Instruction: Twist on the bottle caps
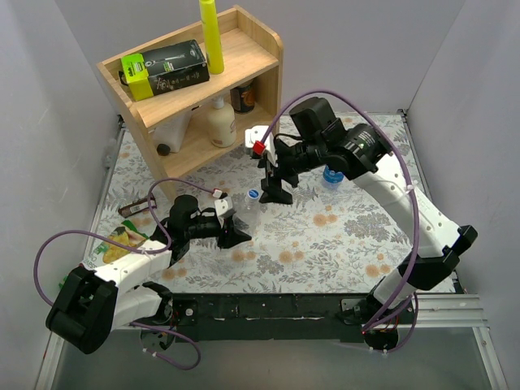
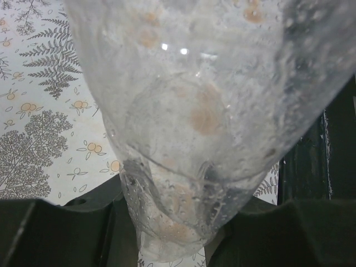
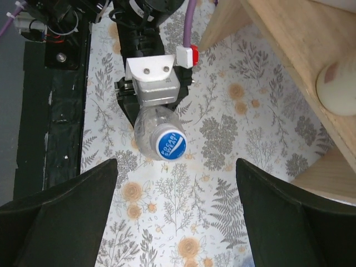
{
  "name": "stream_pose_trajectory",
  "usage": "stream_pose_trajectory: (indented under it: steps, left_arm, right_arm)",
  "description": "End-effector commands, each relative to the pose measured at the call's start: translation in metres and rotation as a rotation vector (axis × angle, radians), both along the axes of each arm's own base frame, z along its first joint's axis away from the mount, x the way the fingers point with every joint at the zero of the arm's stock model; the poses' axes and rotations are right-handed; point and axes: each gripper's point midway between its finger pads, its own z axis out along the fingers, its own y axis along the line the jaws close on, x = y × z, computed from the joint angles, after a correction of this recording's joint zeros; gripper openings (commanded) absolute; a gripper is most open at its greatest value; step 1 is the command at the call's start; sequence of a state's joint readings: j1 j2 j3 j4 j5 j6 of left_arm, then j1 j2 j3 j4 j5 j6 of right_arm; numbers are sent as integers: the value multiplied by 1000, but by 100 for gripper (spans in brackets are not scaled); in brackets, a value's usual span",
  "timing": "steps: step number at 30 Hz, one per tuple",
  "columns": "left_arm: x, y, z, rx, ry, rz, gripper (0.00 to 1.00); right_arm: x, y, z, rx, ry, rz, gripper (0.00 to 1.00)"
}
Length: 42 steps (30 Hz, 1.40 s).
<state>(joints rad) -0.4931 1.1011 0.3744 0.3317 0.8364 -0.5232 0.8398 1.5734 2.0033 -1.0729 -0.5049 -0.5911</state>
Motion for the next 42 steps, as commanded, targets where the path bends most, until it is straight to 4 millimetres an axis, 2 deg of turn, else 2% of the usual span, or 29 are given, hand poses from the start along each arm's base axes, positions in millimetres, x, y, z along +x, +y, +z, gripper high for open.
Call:
stream_pose_trajectory:
  steps: [1,11,19,25,35,42]
  left_arm:
    - [3,-4,21,-28,-36,-27,0]
    - [3,-5,28,-42,-48,-28,0]
    - [5,-6,31,-55,-44,-11,0]
    - [8,-6,31,-65,-31,14,0]
    - [10,-6,35,-100,13,53,0]
    - [10,-7,37,-111,13,55,0]
  right_arm:
    - [4,22,-1,51,-47,100,93]
    - [-12,30,-22,14,4,204,92]
    - [-25,24,-37,-24,34,225,91]
    - [-26,19,-38,-36,26,215,90]
    - [-23,4,-54,-100,4,164,90]
    - [-21,-5,-79,-190,30,117,90]
